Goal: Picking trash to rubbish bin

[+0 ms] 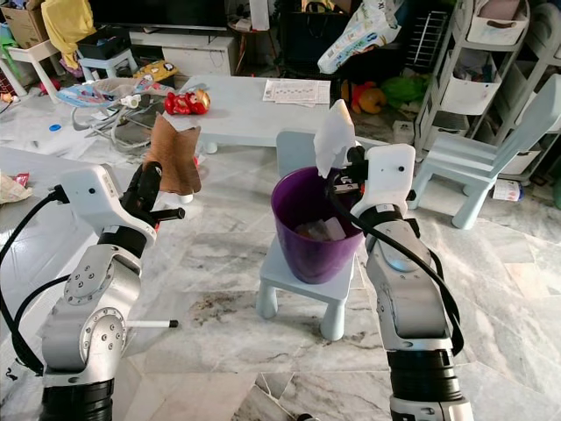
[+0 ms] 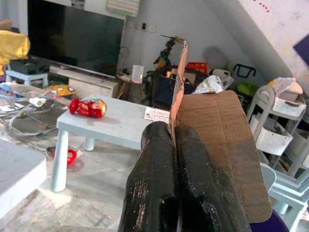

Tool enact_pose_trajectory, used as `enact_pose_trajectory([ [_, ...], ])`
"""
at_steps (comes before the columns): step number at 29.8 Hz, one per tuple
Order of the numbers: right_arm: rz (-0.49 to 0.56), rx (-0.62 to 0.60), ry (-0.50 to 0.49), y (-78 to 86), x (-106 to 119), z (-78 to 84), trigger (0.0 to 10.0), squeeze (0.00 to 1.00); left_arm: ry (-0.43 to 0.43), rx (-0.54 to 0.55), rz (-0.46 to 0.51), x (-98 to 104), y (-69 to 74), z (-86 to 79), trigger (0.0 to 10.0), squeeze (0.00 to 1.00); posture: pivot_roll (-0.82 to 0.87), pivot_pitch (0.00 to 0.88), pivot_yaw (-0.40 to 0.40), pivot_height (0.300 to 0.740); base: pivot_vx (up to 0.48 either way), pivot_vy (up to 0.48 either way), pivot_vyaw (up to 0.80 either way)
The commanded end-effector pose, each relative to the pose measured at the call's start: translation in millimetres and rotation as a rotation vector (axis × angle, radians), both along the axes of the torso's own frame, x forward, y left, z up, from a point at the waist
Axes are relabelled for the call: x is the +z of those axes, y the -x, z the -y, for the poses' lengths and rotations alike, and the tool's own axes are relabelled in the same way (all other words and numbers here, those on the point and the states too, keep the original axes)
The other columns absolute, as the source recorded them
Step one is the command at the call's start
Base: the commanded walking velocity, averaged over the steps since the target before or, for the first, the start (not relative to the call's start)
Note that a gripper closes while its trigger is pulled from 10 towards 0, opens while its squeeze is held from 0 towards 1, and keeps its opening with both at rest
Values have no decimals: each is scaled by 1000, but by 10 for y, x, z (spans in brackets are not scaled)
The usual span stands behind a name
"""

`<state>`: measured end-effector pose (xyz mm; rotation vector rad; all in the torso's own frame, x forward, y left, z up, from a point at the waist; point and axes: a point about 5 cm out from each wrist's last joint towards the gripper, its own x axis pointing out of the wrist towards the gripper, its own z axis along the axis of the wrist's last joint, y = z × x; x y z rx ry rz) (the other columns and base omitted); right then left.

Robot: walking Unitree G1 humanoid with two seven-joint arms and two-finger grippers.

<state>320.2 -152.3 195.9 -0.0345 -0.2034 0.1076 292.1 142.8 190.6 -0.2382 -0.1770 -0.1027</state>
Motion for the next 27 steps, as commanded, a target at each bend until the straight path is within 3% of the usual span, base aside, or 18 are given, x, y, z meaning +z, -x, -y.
enact_pose_trajectory([
  [1,3,4,2,-4,15,-11,0,0,-8,-14,8,20,2,25,0,0,9,28,35,740,352,0,0],
  [17,3,4,5,-3,14,-16,0,0,-13,-34,2,0,20,50,0,0,10,29,33,740,423,0,0],
  [27,0,4,5,-5,11,-16,0,0,-13,-50,-4,-16,27,76,0,0,9,28,33,740,435,0,-733],
])
